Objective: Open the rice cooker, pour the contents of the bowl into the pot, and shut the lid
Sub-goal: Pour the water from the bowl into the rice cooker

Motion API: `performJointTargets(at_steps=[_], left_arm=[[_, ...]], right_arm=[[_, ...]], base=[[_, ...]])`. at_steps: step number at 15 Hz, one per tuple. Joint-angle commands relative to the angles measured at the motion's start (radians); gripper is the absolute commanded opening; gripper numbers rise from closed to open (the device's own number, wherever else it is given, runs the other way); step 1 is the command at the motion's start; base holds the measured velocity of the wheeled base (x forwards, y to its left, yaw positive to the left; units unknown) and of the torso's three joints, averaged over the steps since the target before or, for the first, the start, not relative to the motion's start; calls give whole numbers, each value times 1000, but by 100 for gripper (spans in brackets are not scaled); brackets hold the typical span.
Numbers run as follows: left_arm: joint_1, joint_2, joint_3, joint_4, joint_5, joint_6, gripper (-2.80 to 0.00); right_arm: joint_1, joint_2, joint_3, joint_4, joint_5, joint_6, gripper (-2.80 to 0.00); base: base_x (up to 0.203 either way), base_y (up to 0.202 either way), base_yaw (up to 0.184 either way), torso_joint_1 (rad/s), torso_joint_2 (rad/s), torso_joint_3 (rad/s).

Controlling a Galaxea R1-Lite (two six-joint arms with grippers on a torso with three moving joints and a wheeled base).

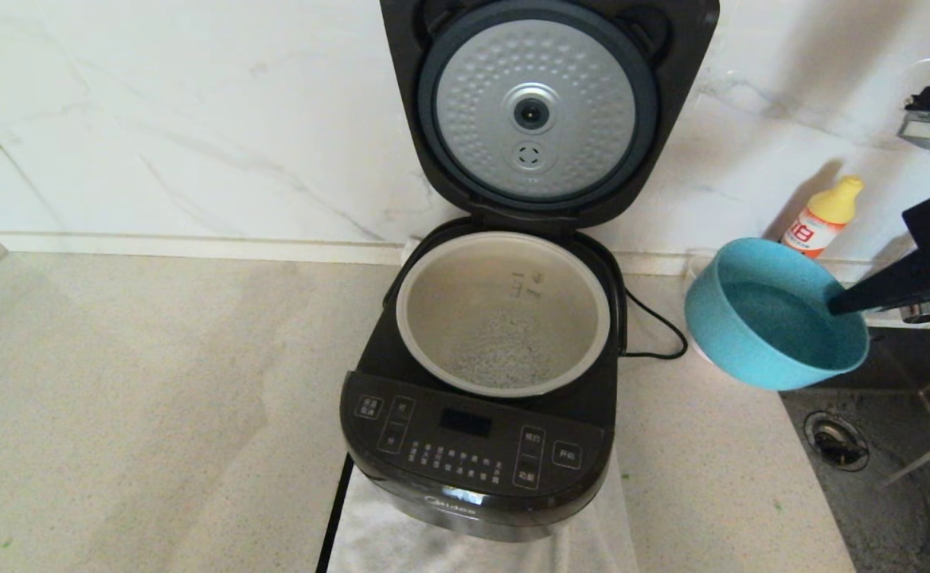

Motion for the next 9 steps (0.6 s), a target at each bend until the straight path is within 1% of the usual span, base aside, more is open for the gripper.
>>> performJointTargets(at_steps=[1, 4, 5, 7, 9], left_arm=[[0, 1, 2, 0, 0, 1, -280], [0, 1, 2, -1, 0, 1, -280], [0, 1, 2, 0, 0, 1, -280], [0, 1, 2, 0, 0, 1, -280], [0, 1, 2, 0, 0, 1, -280]], right_arm=[[76, 53, -36, -6, -44, 8, -280], [181, 84, -37, -41, -125, 39, -280], [202, 96, -41, -58, -149, 49, -280], [254, 104, -42, -86, -185, 57, -280], [297, 106, -42, -111, -205, 84, -280]], base=[[0, 0, 0, 0, 0, 0], [0, 0, 0, 0, 0, 0], [0, 0, 0, 0, 0, 0], [0, 0, 0, 0, 0, 0], [0, 0, 0, 0, 0, 0]])
